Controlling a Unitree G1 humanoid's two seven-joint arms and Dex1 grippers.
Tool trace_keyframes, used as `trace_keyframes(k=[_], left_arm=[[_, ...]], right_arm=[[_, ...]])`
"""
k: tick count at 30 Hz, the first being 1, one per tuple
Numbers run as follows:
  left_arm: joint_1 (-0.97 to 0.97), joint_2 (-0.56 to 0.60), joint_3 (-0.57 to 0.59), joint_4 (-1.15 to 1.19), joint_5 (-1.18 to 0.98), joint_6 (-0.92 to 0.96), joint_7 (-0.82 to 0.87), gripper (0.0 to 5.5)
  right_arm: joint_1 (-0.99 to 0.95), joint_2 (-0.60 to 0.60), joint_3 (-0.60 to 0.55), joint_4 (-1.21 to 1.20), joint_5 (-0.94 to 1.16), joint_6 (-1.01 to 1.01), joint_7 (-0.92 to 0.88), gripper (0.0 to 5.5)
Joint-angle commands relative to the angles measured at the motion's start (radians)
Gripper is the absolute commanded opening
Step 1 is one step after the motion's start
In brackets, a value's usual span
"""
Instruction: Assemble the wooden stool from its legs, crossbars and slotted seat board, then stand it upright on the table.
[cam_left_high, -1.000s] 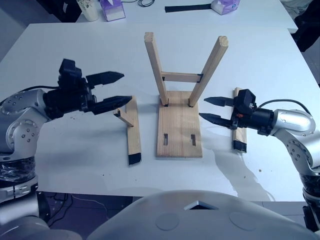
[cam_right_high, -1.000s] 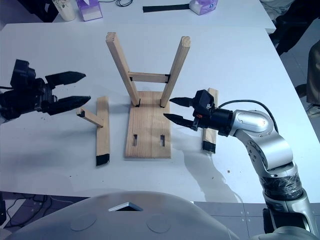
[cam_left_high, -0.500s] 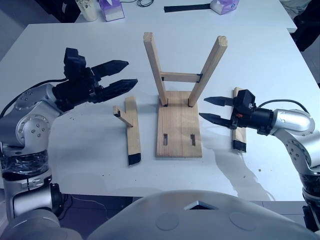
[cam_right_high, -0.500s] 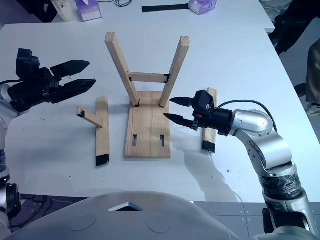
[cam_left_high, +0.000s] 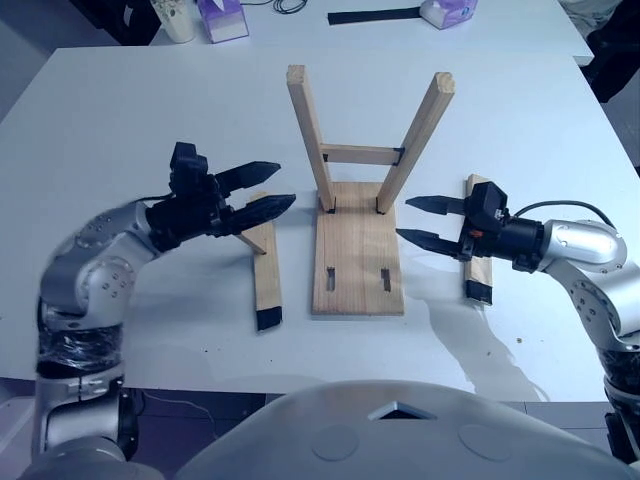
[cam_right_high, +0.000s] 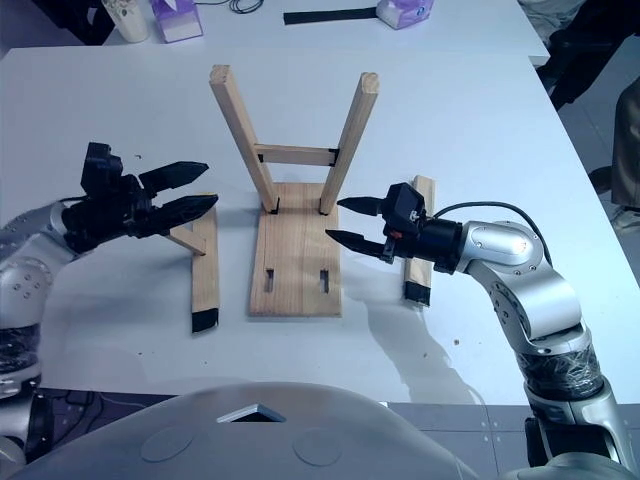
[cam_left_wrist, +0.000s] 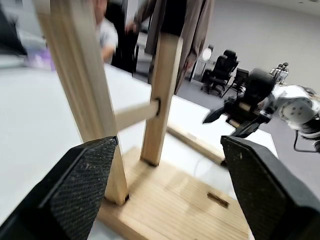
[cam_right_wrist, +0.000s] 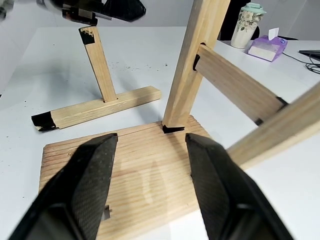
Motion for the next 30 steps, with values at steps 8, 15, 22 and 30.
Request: trace_keyframes(k=[8,15,22,30], left_arm=[[-0.157,0.085,0.224,-0.097,-0.281,0.159,0.121,3.82],[0.082,0.218,0.195,-0.442,-0.325,0.274,0.108,3.82],[0.461,0.198,-0.007,-0.460,0.078,0.105,0.111,3.82],[0.528,0.203,-0.176,-0.293,0.343,-0.078,0.077,3.82]], right_arm=[[0.030,0.000,-0.021,-0.029,0.006,-0.003,-0.015,2.50],[0.080,0.000,-0.058,-0.063,0.016,-0.002,-0.036,2.50],[0.123,0.010,-0.067,-0.084,0.010,-0.008,-0.057,2.50],[0.122,0.025,-0.054,-0.079,-0.001,-0.013,-0.069,2.50]])
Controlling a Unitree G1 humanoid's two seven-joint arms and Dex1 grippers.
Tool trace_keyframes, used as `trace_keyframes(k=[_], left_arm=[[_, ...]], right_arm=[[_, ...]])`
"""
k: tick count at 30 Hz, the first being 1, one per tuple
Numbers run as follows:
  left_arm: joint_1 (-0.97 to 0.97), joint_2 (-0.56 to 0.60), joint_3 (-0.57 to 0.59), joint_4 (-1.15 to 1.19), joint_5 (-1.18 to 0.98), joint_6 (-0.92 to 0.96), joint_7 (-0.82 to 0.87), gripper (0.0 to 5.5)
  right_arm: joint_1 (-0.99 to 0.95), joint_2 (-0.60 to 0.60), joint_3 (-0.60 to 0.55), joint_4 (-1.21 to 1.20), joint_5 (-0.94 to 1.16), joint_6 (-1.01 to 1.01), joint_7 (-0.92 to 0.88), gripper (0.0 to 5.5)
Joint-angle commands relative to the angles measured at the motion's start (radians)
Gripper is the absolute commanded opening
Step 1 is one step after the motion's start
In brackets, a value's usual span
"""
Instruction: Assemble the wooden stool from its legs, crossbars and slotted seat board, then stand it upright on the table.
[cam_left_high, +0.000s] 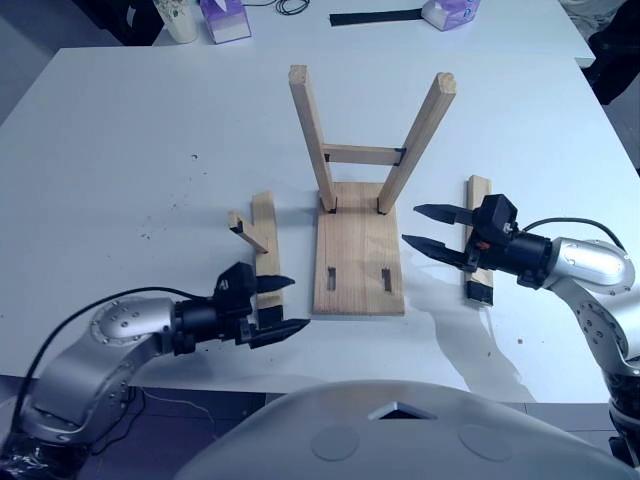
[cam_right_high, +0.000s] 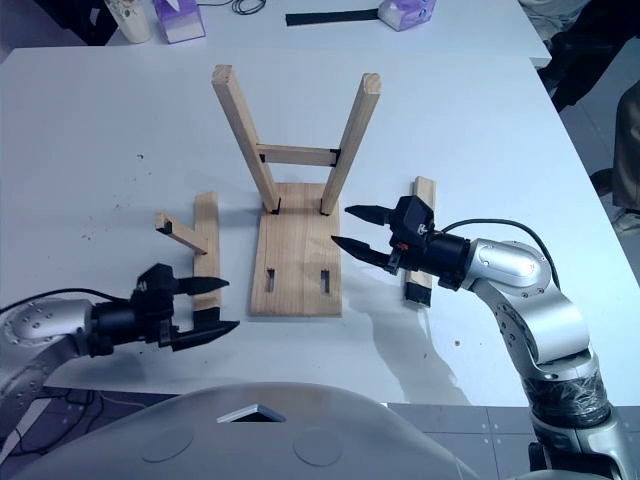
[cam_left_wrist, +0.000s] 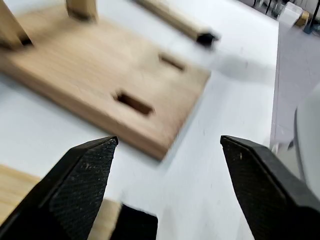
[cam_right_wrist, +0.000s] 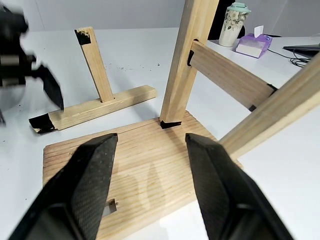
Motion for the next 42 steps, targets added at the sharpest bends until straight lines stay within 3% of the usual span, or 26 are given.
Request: trace_keyframes(k=[1,14,17,22,26,30,35,42], left_arm=[[0.010,0.025,-0.021,0.083,0.094,-0.074,-0.023,3.82],[-0.071,0.143,0.105,0.266,0.150,-0.184,-0.148,3.82],[-0.088,0.154,0.156,0.265,0.135,-0.140,-0.132,3.82],[-0.111,0.141,0.259,0.133,-0.019,0.109,-0.047,3.82],[-0.182,0.042,0.263,0.121,-0.039,0.404,0.225,3.82],[-0.206,-0.080,0.262,0.093,-0.022,0.500,0.398,3.82],[-0.216,-0.171,0.243,0.029,-0.029,0.563,0.497,3.82],[-0.185,-0.205,0.186,0.017,0.006,0.565,0.534,3.82]], right_arm=[[0.008,0.005,0.001,-0.008,-0.008,-0.008,-0.012,2.50],[0.066,0.028,0.001,-0.030,-0.032,-0.030,-0.062,2.50],[0.079,0.024,-0.003,-0.031,-0.037,-0.036,-0.067,2.50],[0.099,0.019,-0.019,-0.045,-0.030,-0.036,-0.071,2.50],[0.130,0.017,-0.036,-0.062,-0.026,-0.037,-0.081,2.50],[0.117,0.019,-0.032,-0.054,-0.026,-0.036,-0.080,2.50],[0.093,0.016,-0.023,-0.037,-0.027,-0.037,-0.069,2.50],[0.088,0.016,-0.015,-0.033,-0.034,-0.040,-0.063,2.50]])
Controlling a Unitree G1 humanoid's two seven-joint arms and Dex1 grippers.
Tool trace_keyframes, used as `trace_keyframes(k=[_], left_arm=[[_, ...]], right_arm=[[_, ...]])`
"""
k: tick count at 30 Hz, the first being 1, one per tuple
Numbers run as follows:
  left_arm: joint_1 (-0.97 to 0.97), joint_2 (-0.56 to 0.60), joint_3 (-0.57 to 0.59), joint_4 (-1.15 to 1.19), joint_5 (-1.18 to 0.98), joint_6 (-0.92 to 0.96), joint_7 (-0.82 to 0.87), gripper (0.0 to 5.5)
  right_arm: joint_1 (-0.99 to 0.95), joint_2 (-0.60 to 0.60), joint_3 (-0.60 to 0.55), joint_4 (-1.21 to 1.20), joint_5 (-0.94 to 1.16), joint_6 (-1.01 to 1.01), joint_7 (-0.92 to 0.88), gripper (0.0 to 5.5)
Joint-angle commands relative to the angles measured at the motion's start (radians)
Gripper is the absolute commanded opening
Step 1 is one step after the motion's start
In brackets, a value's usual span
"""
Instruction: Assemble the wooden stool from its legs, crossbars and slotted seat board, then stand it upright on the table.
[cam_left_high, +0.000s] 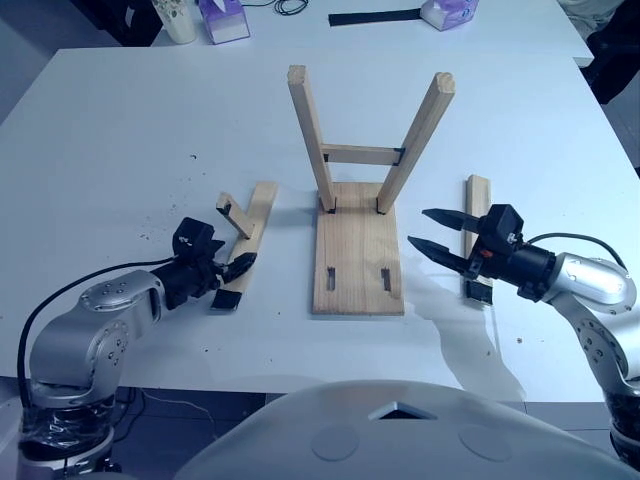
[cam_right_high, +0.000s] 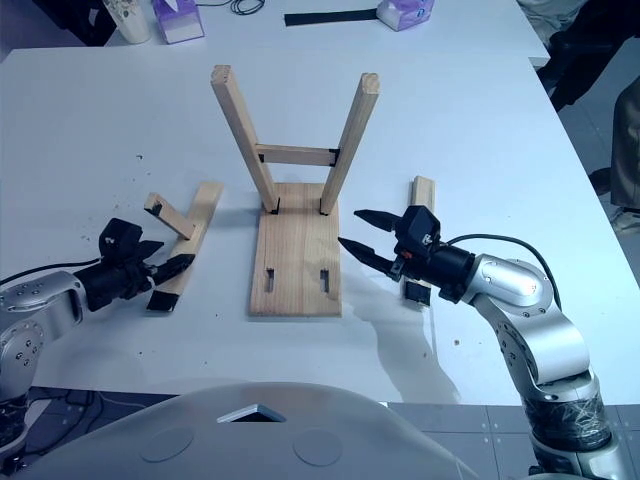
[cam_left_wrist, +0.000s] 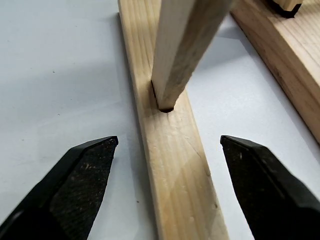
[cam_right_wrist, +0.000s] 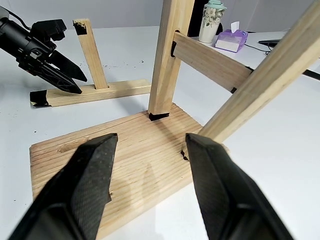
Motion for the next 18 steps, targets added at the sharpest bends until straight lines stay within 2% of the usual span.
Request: trace_keyframes(k=[1,4,15,18], left_arm=[[0.030,-0.013,-0.041,0.003,0.028,-0.001,0.019,3.82],[0.066,-0.005,-0.070,0.029,0.066,-0.030,0.016,3.82],[0.069,0.013,-0.088,0.173,0.141,-0.215,-0.049,2.09],[0.053,0.011,-0.092,0.208,0.148,-0.278,-0.082,2.03]], right_arm=[[-0.015,-0.002,0.010,0.005,-0.010,-0.007,0.005,2.50],[-0.018,-0.003,0.015,0.009,-0.013,-0.010,0.007,2.50],[-0.023,0.000,0.019,0.018,-0.026,-0.020,0.004,2.50],[-0.030,0.002,0.022,0.025,-0.030,-0.022,0.003,2.50]])
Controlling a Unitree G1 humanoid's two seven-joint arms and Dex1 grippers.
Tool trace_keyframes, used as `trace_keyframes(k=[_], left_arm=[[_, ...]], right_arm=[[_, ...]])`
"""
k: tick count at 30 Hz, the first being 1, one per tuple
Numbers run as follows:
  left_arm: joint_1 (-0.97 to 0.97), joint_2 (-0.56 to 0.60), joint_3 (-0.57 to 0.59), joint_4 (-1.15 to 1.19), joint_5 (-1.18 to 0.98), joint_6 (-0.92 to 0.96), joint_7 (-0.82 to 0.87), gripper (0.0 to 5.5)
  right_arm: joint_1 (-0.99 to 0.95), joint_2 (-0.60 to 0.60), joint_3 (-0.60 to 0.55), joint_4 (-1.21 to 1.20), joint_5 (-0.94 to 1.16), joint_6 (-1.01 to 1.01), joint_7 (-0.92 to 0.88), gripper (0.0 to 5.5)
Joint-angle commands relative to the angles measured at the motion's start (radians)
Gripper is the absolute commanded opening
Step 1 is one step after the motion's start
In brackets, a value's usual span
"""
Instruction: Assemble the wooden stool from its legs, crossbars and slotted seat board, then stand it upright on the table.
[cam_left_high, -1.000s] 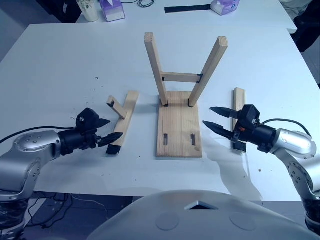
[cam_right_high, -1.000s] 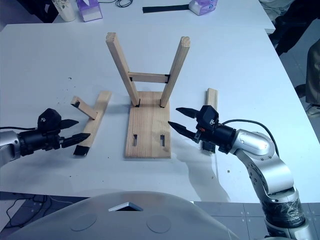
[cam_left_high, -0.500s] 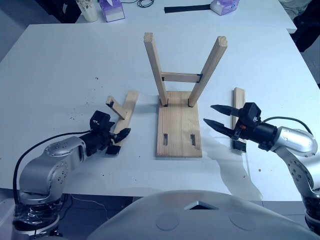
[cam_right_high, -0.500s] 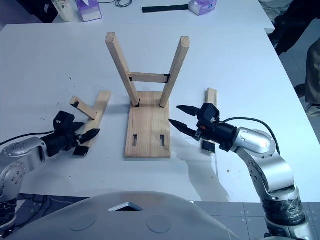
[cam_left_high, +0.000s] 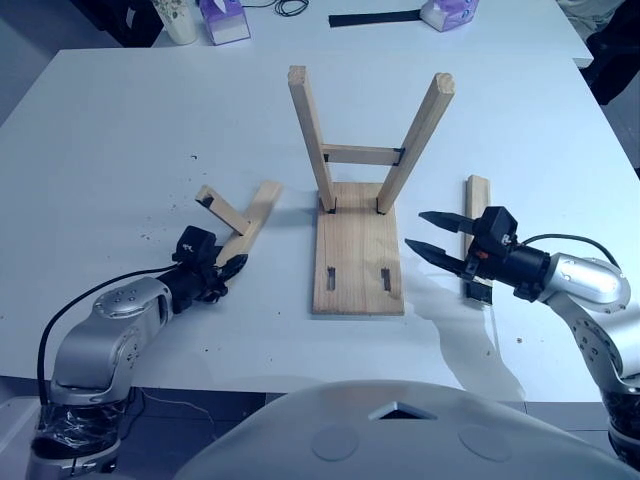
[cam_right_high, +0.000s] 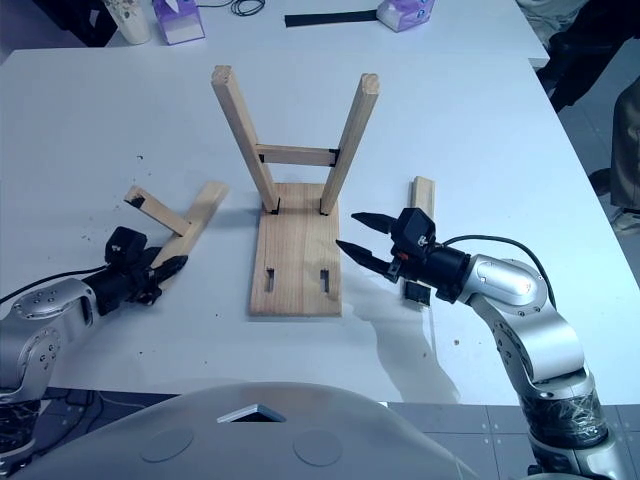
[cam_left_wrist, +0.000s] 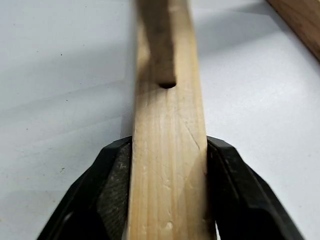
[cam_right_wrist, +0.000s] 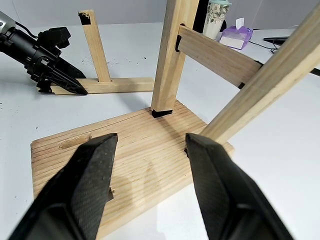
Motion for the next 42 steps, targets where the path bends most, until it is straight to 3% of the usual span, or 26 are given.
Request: trace_keyframes(k=[1,5,9,18,22,31,42], left_arm=[[-0.002,-0.003,-0.020,0.076,0.021,-0.051,-0.043,2.03],[-0.072,-0.043,0.046,0.143,-0.034,-0.152,-0.093,2.03],[-0.260,-0.107,0.205,0.155,-0.238,-0.162,-0.107,2.03],[-0.480,-0.030,0.386,0.132,-0.517,-0.131,-0.172,2.03],[-0.518,0.013,0.333,-0.039,-0.739,-0.041,-0.235,2.03],[-0.567,0.027,0.203,-0.133,-0.882,-0.022,-0.274,2.03],[-0.540,0.021,0.064,-0.136,-0.786,-0.045,-0.367,2.03]], right_arm=[[-0.024,0.004,0.003,0.013,-0.013,-0.014,-0.001,2.50],[-0.043,0.008,-0.002,0.024,-0.008,-0.018,0.000,2.50],[-0.084,0.016,-0.040,0.033,0.040,-0.003,-0.001,2.50],[-0.276,0.013,-0.150,0.012,0.322,0.150,-0.017,2.50],[-0.444,0.016,-0.174,0.024,0.488,0.239,-0.051,2.50],[-0.643,-0.021,-0.182,0.097,0.864,0.422,0.011,3.58],[-0.791,0.019,-0.058,0.181,0.794,0.457,0.087,3.58]])
